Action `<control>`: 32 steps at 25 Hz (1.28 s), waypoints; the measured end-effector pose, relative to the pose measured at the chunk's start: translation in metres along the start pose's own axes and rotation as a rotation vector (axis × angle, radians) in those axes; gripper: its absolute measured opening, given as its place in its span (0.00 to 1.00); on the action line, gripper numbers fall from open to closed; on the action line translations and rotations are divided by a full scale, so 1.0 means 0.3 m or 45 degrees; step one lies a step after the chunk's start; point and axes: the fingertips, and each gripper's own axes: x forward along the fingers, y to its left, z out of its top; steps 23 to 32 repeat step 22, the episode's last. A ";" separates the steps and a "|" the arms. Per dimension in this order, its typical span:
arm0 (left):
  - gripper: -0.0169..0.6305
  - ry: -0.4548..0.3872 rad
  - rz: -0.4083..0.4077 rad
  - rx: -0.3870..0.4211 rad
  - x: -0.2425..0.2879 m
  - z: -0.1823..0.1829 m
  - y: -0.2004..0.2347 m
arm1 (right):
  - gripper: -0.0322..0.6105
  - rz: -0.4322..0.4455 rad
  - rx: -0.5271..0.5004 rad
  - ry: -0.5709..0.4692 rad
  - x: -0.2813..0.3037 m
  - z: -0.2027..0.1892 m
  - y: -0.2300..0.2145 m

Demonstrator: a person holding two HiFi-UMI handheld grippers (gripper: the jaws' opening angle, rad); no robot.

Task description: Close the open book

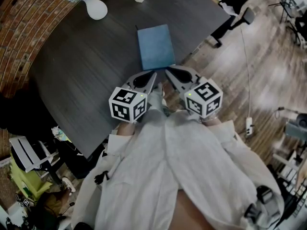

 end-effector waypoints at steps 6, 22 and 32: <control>0.03 0.000 0.003 -0.005 0.001 -0.001 0.009 | 0.06 0.005 0.002 0.007 0.009 0.000 -0.001; 0.03 0.017 -0.012 -0.037 0.016 -0.015 0.016 | 0.06 0.013 0.028 0.013 0.016 -0.009 -0.008; 0.03 0.017 -0.012 -0.037 0.016 -0.015 0.016 | 0.06 0.013 0.028 0.013 0.016 -0.009 -0.008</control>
